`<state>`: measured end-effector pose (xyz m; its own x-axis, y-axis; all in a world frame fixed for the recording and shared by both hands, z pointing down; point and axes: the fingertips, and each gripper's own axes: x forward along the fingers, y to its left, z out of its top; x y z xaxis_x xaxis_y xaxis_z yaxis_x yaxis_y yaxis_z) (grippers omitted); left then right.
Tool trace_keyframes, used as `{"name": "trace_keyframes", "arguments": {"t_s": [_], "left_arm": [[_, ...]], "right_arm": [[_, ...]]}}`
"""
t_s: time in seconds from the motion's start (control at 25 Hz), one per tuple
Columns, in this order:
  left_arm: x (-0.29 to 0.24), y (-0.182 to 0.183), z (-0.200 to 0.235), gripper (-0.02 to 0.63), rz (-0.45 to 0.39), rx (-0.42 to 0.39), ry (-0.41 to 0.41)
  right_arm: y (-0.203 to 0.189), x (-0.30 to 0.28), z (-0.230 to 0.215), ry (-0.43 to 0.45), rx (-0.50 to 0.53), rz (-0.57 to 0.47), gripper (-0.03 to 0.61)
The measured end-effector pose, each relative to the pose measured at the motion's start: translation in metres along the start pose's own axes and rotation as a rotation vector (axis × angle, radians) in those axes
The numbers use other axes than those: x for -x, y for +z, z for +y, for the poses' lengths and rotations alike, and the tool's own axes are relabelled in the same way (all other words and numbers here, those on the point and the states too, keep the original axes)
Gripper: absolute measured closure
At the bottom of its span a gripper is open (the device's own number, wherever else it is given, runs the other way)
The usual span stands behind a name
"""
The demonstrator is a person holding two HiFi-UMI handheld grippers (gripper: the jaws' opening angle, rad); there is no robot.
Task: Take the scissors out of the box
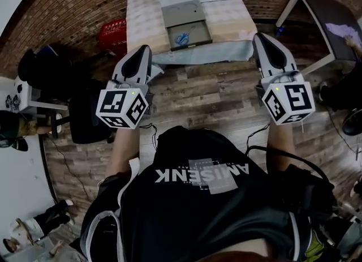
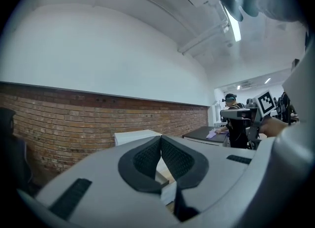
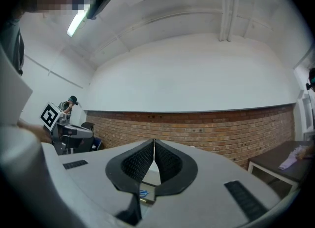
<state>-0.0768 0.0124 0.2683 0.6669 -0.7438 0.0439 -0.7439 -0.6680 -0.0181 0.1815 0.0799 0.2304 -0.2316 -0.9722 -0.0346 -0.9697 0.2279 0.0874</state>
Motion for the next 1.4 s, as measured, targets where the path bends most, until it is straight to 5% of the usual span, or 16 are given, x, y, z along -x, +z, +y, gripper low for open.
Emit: {"name": "trace_keyframes", "arguments": {"t_s": [0.44, 1.4], "left_arm": [[-0.022, -0.011, 0.022, 0.601, 0.017, -0.013, 0.021], [-0.174, -0.031, 0.155, 0.6, 0.048, -0.015, -0.072]], "right_arm": [[-0.015, -0.036, -0.012, 0.009, -0.019, 0.015, 0.537], [-0.027, -0.212, -0.038, -0.065, 0.018, 0.095, 0.537]]}}
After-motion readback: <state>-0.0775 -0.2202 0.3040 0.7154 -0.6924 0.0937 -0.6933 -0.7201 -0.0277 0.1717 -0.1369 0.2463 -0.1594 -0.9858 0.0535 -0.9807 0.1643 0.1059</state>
